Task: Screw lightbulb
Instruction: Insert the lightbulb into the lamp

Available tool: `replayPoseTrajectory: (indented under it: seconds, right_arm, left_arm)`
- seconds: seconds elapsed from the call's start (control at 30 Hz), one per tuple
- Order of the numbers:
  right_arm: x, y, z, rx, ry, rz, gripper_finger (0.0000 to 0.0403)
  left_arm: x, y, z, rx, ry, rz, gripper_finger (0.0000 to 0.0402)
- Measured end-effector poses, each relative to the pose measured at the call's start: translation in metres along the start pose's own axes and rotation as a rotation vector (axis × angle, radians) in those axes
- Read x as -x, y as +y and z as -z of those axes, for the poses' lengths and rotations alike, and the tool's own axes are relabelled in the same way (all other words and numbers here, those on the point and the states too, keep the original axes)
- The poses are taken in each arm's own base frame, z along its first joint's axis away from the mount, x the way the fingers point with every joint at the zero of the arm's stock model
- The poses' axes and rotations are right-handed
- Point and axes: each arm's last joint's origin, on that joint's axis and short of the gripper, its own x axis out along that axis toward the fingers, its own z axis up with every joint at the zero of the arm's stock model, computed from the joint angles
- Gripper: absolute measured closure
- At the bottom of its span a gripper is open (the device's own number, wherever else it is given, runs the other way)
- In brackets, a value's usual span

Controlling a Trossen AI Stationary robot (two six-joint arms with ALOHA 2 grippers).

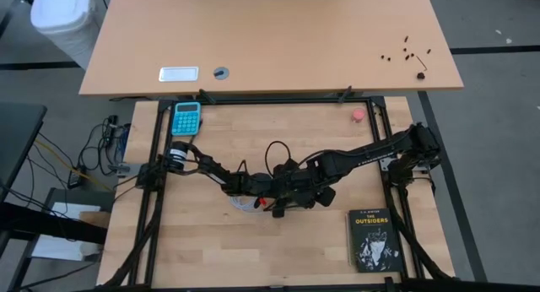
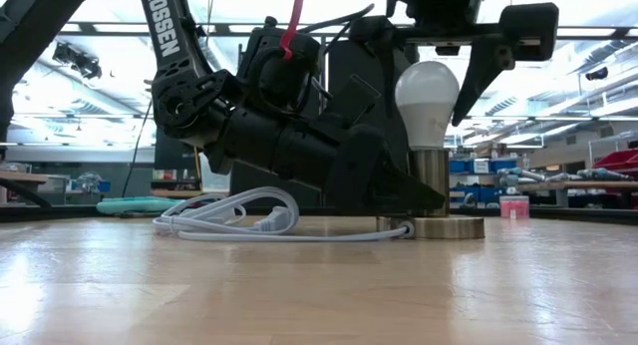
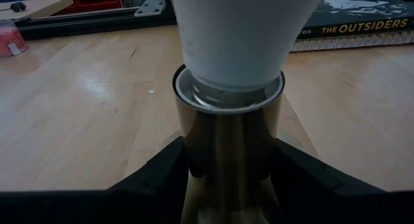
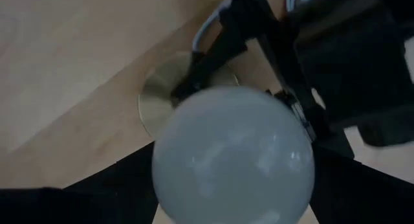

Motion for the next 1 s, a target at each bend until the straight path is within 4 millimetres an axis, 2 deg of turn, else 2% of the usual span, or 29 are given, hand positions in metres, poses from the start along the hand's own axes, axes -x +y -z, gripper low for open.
replayPoseTrajectory:
  seconds: [0.57, 1.0]
  right_arm:
    - [-0.0009, -0.002, -0.0035, -0.113, -0.063, -0.019, 0.0083]
    - [-0.0018, -0.008, 0.001, -0.207, -0.089, -0.04, 0.0094]
  left_arm:
    - [0.0, 0.0, 0.0001, 0.004, 0.001, 0.001, 0.0207]
    - [0.0, -0.0001, 0.0002, 0.007, 0.003, 0.002, 0.0207]
